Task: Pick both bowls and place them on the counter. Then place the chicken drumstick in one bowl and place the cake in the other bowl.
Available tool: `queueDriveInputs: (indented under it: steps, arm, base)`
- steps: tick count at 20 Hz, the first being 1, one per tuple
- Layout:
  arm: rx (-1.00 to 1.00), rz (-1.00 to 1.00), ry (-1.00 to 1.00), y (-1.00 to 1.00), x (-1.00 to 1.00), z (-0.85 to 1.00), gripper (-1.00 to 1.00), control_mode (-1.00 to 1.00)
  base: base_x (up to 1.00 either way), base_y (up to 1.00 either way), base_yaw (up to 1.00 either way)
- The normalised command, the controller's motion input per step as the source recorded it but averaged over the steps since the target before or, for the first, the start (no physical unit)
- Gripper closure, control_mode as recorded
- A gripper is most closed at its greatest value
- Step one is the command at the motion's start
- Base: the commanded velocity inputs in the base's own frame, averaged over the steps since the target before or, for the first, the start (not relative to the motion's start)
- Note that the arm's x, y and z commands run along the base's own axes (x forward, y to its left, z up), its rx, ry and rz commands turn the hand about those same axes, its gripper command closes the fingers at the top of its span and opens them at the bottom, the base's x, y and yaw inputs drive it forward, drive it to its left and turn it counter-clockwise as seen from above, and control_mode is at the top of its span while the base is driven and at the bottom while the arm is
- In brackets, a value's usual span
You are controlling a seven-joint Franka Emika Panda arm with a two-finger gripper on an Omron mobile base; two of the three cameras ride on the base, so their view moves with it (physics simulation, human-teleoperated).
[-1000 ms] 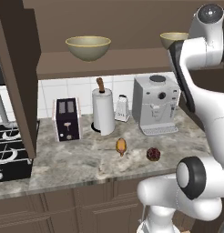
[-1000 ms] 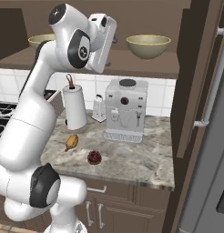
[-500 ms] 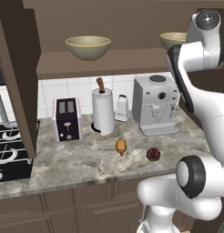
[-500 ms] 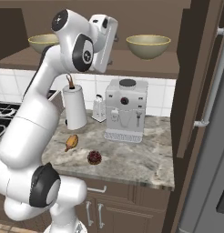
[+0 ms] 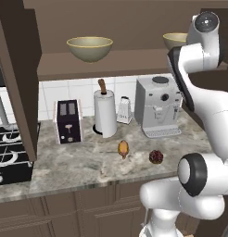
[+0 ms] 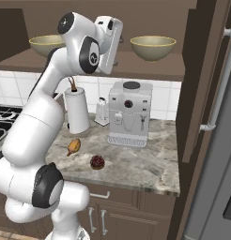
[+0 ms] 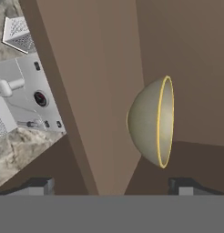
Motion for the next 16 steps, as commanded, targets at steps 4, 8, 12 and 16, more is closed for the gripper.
queueDriveInputs:
  steps: [4, 8, 12, 16]
  arm:
    - [-0.01, 0.00, 0.00, -0.02, 0.29, 0.00, -1.00, -1.00]
    - [0.00, 0.00, 0.00, -0.07, 0.15, 0.00, -1.00, -1.00]
    - [0.00, 0.00, 0.00, -0.05, 0.13, 0.00, -1.00, -1.00]
    - [0.00, 0.00, 0.00, -0.03, 0.10, 0.00, -1.00, -1.00]
  base:
    - [0.00, 0.00, 0.00]
    - [0.00, 0.00, 0.00]
    - [0.00, 0.00, 0.00]
    - [0.00, 0.00, 0.00]
